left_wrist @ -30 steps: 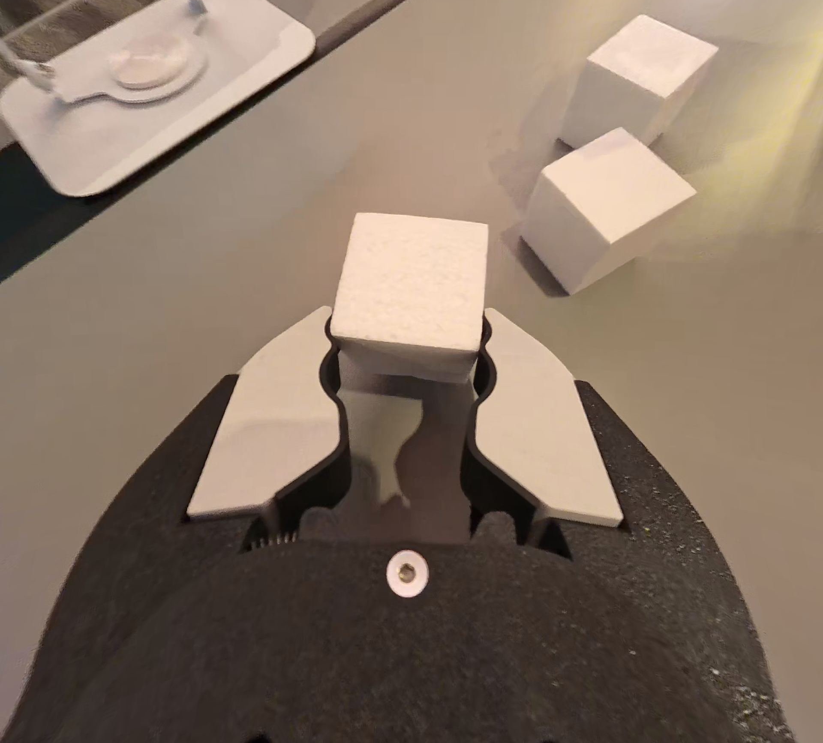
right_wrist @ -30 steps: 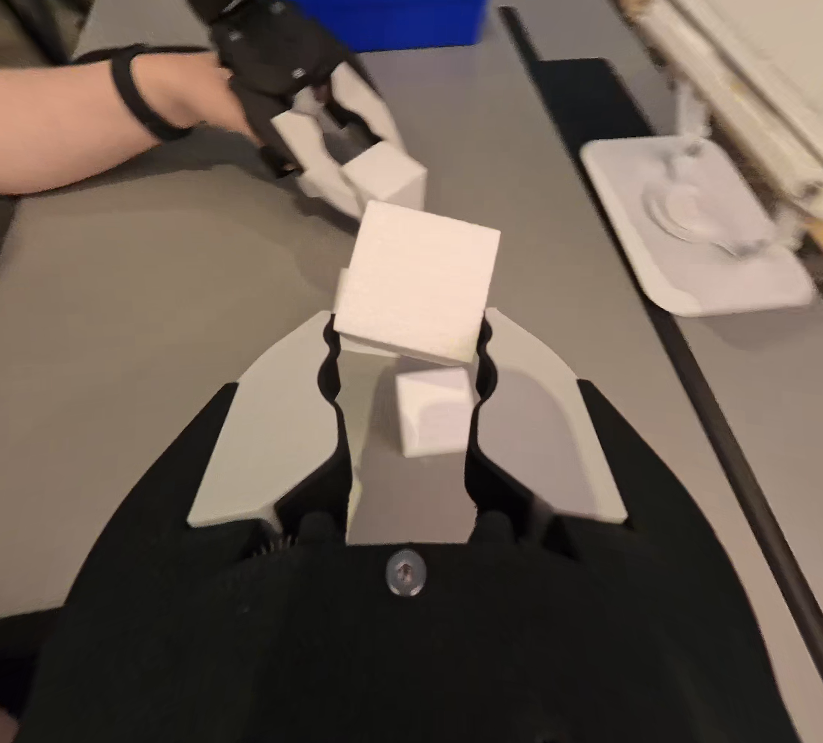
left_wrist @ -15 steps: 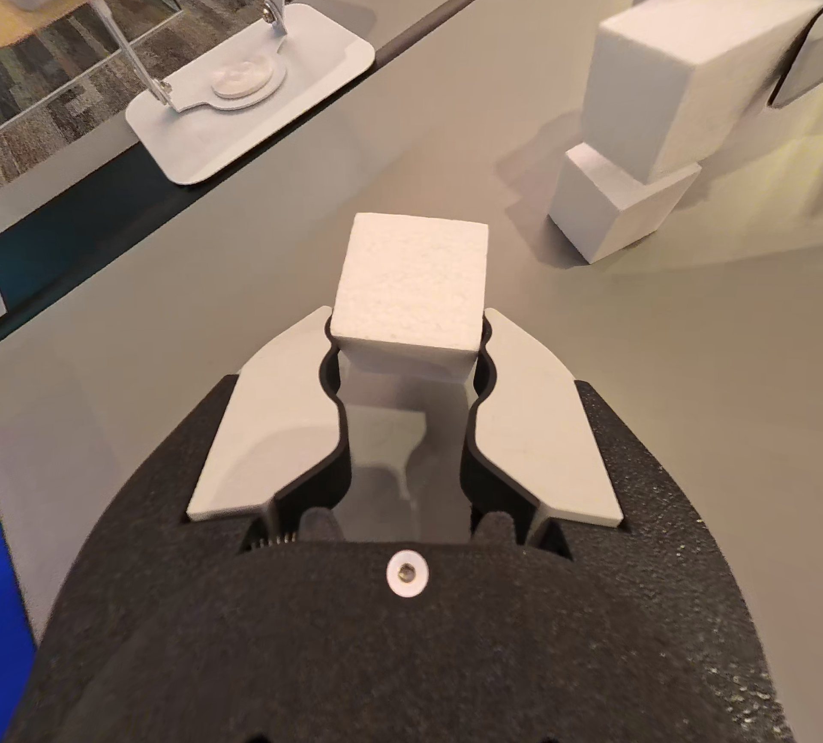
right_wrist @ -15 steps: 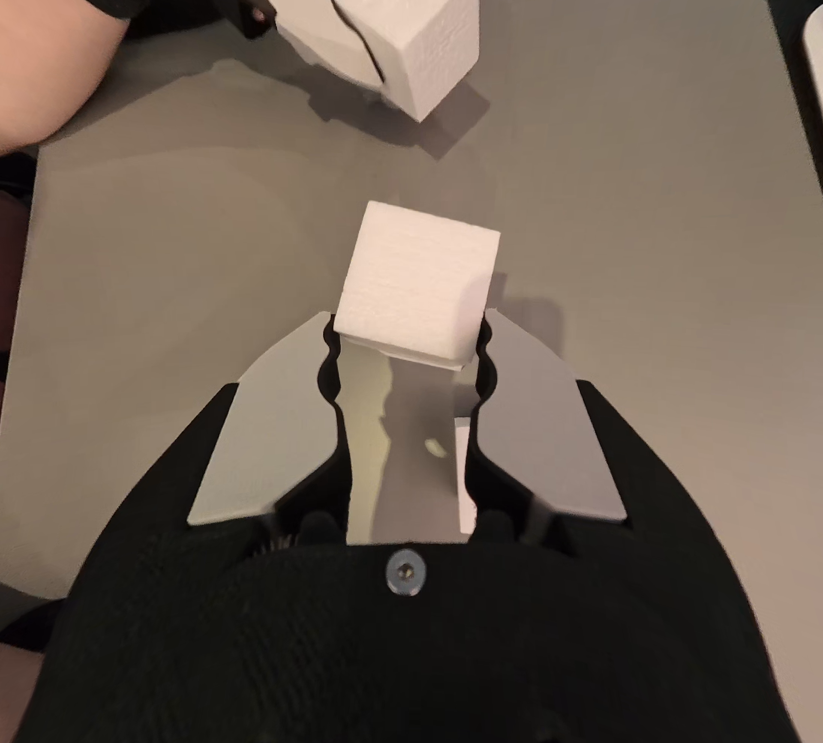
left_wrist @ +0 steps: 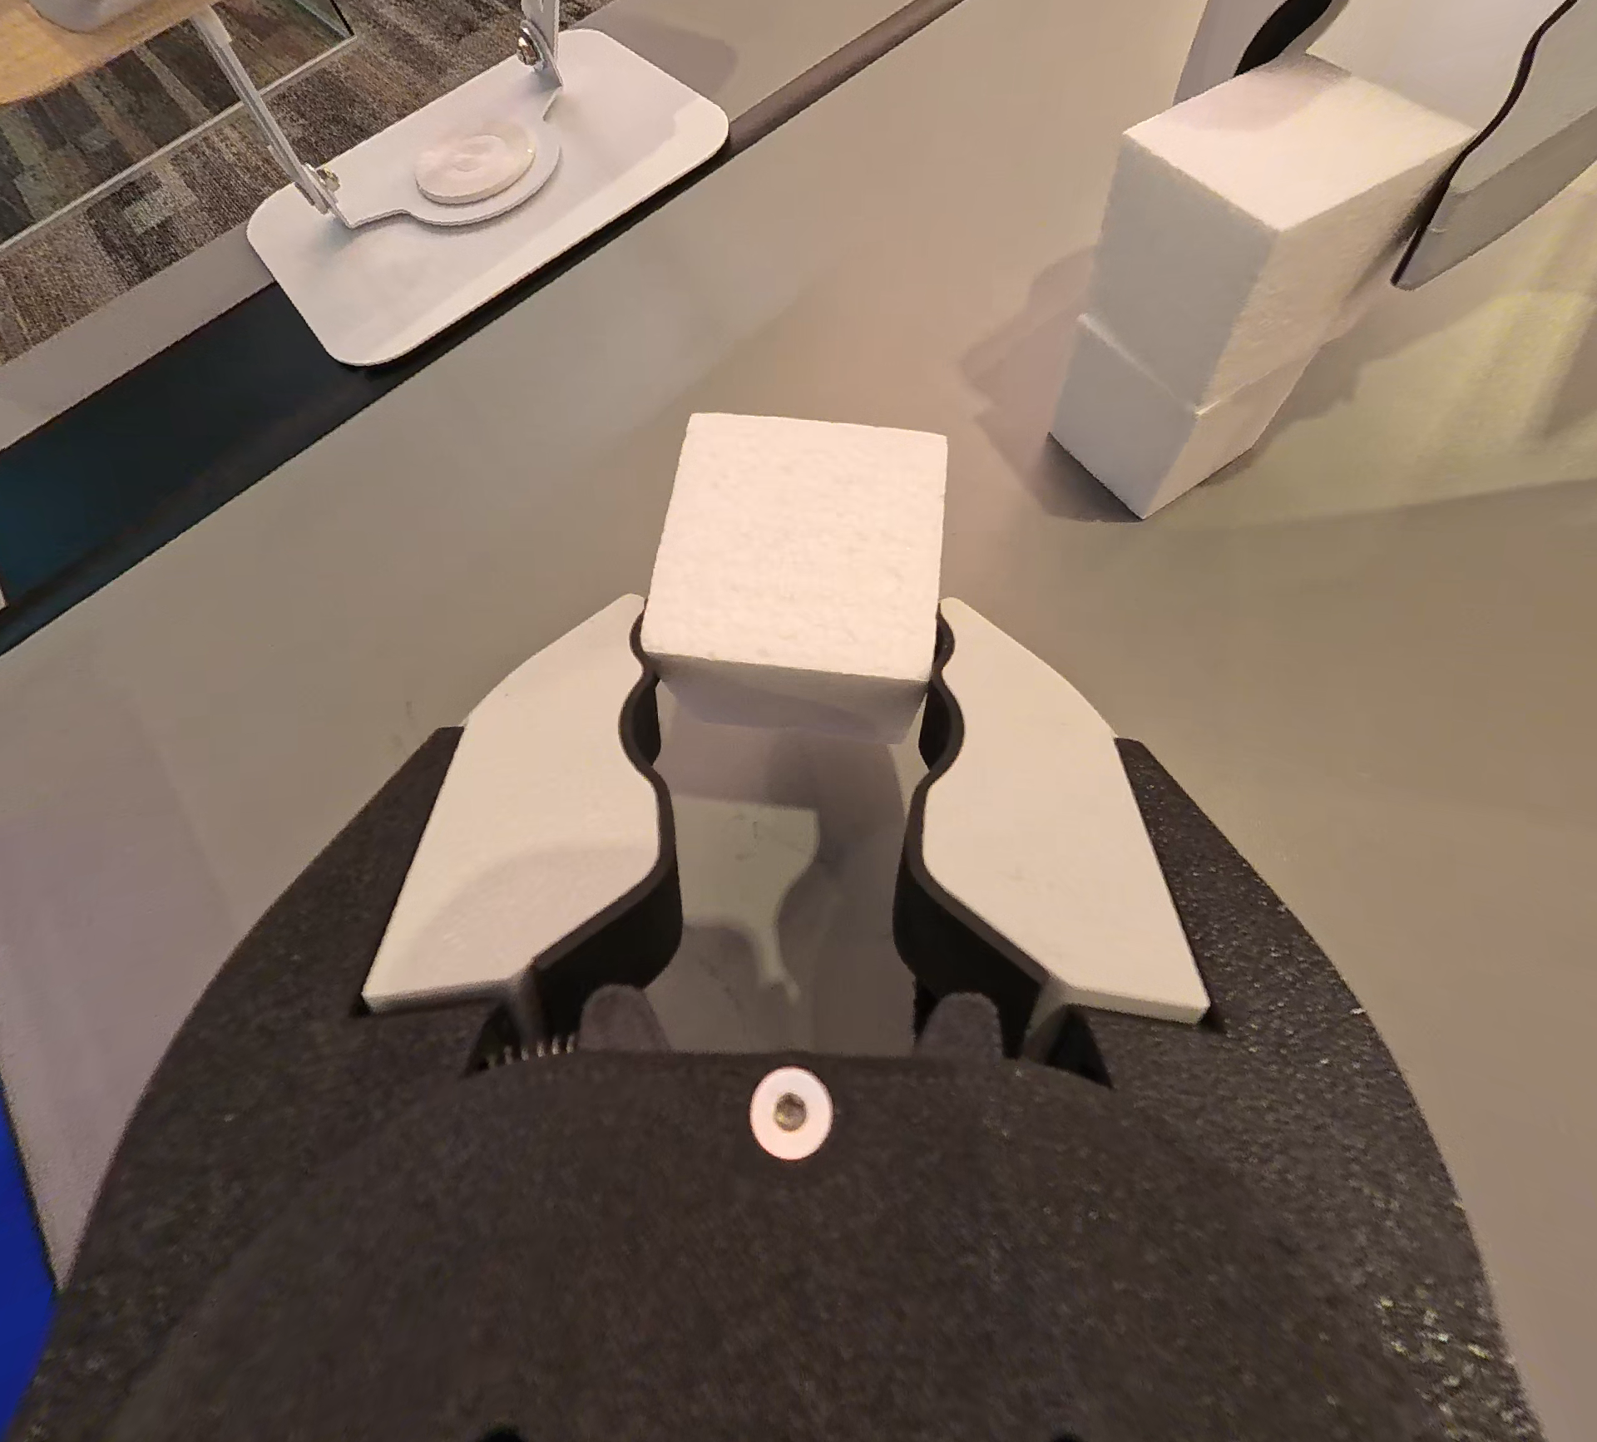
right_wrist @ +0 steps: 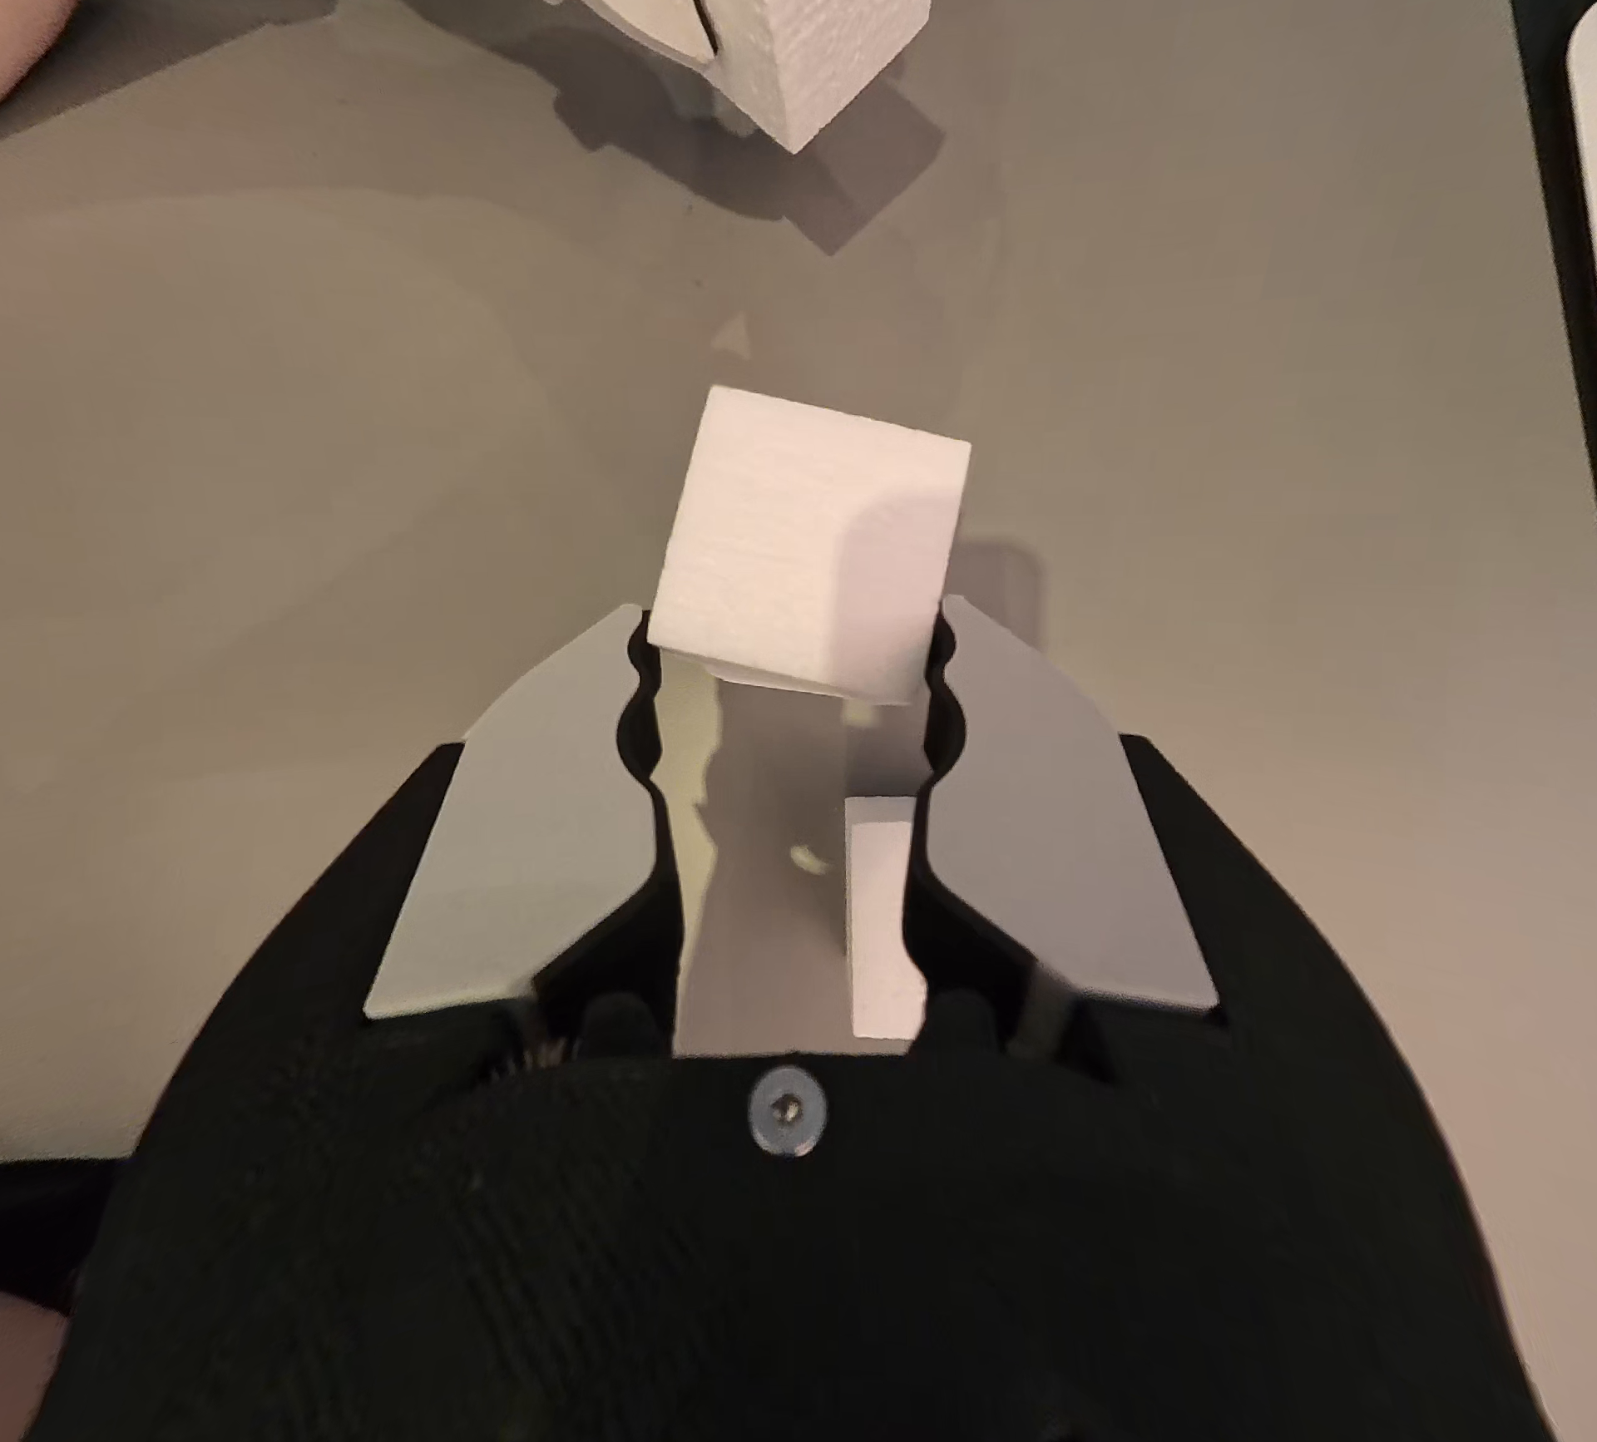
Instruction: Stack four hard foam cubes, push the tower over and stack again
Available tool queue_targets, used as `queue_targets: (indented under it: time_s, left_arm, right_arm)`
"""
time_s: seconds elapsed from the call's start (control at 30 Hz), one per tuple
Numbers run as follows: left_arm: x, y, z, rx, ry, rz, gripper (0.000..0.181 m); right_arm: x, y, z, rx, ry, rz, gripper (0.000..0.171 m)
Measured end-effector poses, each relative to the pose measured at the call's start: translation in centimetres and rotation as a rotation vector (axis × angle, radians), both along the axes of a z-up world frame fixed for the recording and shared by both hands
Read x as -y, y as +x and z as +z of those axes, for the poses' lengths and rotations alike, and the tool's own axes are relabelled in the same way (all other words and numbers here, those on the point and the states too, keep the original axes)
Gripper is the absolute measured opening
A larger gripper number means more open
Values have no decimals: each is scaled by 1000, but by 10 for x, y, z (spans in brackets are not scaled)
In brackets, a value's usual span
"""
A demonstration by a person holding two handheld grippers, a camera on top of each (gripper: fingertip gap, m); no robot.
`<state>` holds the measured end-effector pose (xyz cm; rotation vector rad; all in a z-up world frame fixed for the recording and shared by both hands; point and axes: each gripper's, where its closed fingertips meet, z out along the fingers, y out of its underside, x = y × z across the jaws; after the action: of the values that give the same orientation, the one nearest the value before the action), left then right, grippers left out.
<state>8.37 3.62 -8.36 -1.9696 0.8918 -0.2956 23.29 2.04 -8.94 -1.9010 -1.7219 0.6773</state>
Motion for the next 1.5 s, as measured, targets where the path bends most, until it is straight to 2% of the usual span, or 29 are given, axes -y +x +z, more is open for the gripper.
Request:
queue_targets:
  time_s: [0.17,0.23,0.37,0.43,0.57,0.7,0.77,0.8,0.9,1.1,1.17,1.27,1.5]
  left_arm:
    - [1,1,-1,-4,-4,-2,59]
    - [1,1,-3,-13,-5,-4,59]
    - [2,0,2,-4,7,-4,59]
    - [4,2,8,33,12,-15,59]
    - [17,17,38,188,43,-112,59]
    - [41,41,86,400,103,-288,59]
    - [50,54,103,430,116,-379,59]
    - [52,61,108,413,125,-414,59]
    - [49,89,109,269,120,-523,59]
    - [32,130,87,-10,113,-716,59]
    - [31,137,79,-40,89,-791,59]
    - [23,141,68,-66,53,-824,59]
    - [20,150,54,-69,-20,-879,59]
  right_arm:
    - [2,1,-1,23,73,56,61]
    - [1,3,5,11,132,68,73]
    - [-6,30,33,-117,150,2,75]
    - [-11,51,33,-187,116,-30,76]
    - [-25,77,8,-248,12,-94,80]
    - [-30,78,-26,-187,-43,-102,79]
    - [-30,78,-40,-137,-55,-91,66]
    - [-28,79,-44,-125,-65,-82,57]
    - [-30,85,-35,-176,-78,-98,56]
    - [-35,113,9,-351,-46,-169,56]
    - [-35,123,24,-399,-17,-187,56]
    - [-33,137,42,-439,15,-214,56]
    - [-30,151,61,-464,57,-238,56]
